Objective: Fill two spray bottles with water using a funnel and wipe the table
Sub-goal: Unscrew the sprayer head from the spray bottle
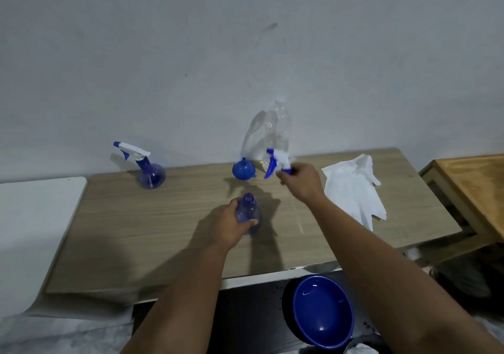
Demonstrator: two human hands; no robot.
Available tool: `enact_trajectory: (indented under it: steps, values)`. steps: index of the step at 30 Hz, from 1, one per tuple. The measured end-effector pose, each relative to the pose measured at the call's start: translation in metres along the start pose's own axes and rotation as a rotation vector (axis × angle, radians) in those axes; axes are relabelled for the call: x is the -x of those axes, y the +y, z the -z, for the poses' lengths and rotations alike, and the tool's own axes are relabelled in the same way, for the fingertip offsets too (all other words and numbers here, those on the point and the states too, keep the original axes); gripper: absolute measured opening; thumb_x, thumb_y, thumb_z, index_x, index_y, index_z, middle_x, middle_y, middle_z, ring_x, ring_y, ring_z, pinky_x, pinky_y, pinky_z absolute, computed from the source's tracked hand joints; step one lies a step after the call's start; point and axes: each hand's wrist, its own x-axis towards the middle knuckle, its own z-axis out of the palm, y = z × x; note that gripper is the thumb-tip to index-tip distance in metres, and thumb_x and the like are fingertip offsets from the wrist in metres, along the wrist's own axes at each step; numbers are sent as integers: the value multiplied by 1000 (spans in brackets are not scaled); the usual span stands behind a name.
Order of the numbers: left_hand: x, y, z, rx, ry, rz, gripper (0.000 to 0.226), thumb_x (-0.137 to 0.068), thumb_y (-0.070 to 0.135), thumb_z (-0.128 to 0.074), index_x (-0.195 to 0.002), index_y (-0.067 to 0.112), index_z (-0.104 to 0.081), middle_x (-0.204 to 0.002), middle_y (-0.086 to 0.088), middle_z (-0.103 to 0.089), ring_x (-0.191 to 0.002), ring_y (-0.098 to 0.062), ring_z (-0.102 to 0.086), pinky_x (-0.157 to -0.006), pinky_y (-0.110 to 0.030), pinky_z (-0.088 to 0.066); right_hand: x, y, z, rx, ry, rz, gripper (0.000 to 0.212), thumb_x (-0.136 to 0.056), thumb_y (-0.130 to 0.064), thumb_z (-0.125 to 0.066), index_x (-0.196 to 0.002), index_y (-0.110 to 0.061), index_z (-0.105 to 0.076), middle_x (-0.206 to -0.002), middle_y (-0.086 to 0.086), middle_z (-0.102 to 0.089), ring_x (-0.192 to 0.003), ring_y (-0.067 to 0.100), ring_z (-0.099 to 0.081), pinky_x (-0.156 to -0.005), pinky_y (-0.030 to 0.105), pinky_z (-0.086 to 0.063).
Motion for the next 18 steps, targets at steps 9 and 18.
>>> enact_trajectory:
  steps: [9,18]
  values:
    - [-1,-2,2,-60,0,-31,59,-76,31,-84,-128,29,-57,-111,11,-69,-101,-10,-65,-89,-30,-53,-3,101,-50,357,-215,-266,36,-90,-33,-72,-120,-12,-70,-112,12,-75,-98,32,-72,-82,38,-59]
    - [-7,1,14,-231,-27,-99,64,-71,47,-83,-125,32,-53,-107,18,-63,-95,-8,-61,-74,-19,-45,-27,36,-57,429,-140,-66,48,-94,-35,-65,-140,-21,-57,-124,6,-71,-114,31,-68,-93,39,-56]
